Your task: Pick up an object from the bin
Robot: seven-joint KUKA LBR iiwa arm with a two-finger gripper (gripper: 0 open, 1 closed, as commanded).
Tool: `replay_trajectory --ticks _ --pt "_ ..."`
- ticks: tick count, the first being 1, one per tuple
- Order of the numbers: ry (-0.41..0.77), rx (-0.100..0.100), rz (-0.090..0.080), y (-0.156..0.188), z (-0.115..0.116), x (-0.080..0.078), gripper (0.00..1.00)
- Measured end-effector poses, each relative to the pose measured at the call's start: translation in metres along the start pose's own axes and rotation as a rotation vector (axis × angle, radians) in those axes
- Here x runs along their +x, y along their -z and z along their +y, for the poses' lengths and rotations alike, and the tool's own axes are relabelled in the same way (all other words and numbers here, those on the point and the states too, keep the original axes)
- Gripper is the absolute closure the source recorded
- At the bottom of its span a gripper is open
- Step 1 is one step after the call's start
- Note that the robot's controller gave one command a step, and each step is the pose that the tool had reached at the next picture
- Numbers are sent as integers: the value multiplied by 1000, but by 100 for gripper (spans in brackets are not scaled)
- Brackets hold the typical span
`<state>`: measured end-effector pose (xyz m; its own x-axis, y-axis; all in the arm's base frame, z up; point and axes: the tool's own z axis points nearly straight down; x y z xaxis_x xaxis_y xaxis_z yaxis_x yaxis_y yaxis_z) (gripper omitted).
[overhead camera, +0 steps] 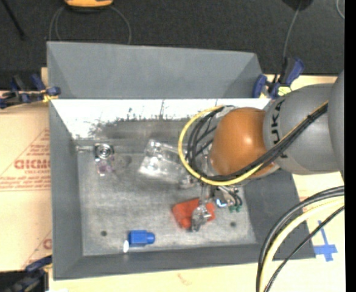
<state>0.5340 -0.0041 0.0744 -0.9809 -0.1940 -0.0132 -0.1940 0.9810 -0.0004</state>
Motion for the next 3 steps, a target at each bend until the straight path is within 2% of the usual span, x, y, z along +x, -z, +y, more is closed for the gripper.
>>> replay_trajectory --ticks 1,2,3 --pt "0 0 -4 2 2 -2 100" --pt "254 2 1 183 13 -9 100" --pt "145 -2 6 183 48 -15 100"
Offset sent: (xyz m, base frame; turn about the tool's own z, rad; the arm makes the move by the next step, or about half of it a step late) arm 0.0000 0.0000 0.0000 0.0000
